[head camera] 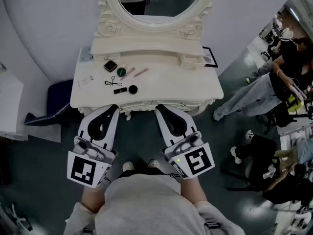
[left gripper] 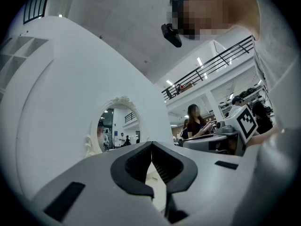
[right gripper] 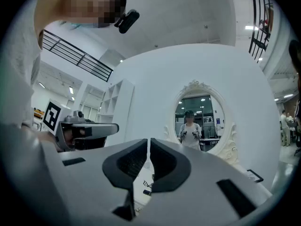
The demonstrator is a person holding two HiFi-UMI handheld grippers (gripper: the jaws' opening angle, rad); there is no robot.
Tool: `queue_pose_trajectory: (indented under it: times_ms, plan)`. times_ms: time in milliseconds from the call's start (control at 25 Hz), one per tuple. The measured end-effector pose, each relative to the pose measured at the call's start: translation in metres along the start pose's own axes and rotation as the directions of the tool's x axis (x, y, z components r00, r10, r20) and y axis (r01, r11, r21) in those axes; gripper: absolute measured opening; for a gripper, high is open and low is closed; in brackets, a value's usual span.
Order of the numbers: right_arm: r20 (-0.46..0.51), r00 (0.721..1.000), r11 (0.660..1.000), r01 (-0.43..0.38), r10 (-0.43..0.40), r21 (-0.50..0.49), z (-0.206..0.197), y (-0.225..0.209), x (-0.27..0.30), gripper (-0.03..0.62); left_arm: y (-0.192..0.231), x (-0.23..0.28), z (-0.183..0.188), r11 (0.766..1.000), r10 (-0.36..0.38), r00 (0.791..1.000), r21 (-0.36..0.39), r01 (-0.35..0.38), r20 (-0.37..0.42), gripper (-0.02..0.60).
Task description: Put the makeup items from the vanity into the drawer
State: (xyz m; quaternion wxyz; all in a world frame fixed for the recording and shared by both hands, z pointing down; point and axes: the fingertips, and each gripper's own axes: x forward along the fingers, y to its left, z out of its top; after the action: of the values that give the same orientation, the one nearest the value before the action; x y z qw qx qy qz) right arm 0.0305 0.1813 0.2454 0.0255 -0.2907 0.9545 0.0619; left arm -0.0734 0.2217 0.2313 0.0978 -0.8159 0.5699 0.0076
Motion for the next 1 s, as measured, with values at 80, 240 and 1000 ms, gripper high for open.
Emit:
queue_pose_trajectory:
  times_ms: [80,240,1000]
  plan:
    - [0.003,1.000,1.000,0.002,-0.002,-0.001,0.002,0.004,0.002,0.034,0.004,-0.002,0.003,1.000,0.004,1.000,-0.010,-0.004,0.014,0.015]
    - [0.007,1.000,1.000,0.011,-0.011,-0.002,0.006,0.010,0.005,0.034,0.011,-0.006,0.009,1.000,0.005,0.999,-0.021,-0.005,0.035,0.015]
    - [0.033,0.996,0.997,0.080,-0.080,0.023,0.006,0.034,0.015,0.034,0.040,-0.026,0.017,0.999,-0.013,0.992,-0.046,0.019,0.122,0.015]
